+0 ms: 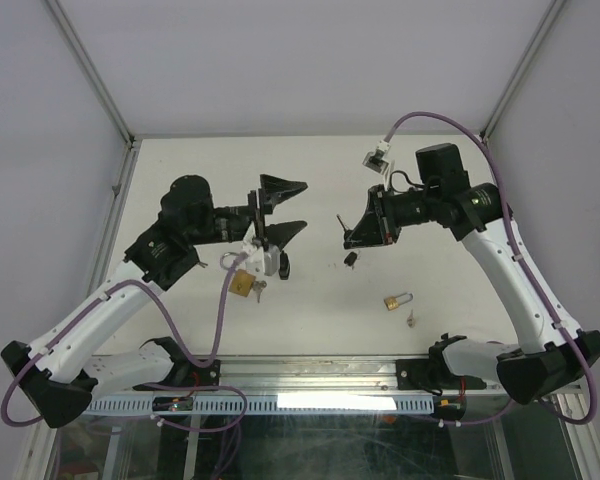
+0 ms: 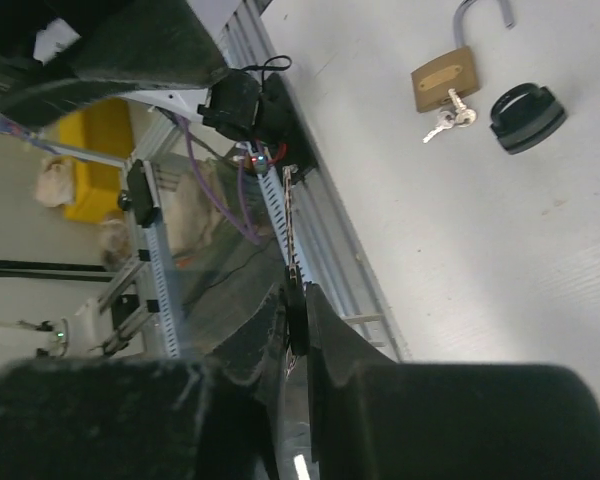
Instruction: Unlock with the key
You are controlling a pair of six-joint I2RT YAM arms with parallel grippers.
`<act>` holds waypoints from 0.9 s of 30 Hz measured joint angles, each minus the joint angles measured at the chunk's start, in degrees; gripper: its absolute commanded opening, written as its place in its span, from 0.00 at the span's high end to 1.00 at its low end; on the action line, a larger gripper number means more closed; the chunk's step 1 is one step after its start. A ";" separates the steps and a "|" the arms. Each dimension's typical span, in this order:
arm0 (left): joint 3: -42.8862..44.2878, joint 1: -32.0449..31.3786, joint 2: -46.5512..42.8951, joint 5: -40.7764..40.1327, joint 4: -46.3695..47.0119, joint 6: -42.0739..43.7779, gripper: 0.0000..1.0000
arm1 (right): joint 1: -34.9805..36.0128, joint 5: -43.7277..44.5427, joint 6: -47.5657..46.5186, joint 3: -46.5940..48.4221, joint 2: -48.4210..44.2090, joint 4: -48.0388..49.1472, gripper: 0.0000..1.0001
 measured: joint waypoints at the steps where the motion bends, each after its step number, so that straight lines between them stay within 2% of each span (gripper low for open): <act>1: -0.39 -0.70 -0.31 0.24 -0.15 8.26 0.26 | 0.00 -0.87 1.18 -0.11 0.57 0.17 1.00; 5: -5.33 -2.84 0.70 -1.18 0.48 33.27 0.25 | 0.09 -4.24 7.41 -1.77 0.63 2.99 1.00; 10: -10.86 -4.96 3.32 -3.41 2.19 49.92 0.28 | 2.34 -5.70 14.47 -5.16 0.39 9.44 1.00; 16: -13.53 -8.37 4.20 -6.23 9.60 54.29 0.35 | 4.55 -6.45 16.61 -5.38 0.66 12.00 1.00; 20: -14.53 -8.85 4.28 -7.87 12.66 53.92 0.34 | 4.50 -6.36 16.52 -5.38 0.66 12.31 1.00; 27: -14.34 -8.87 4.74 -15.47 16.96 45.33 0.31 | 2.71 -6.03 14.86 -5.35 1.29 10.21 1.00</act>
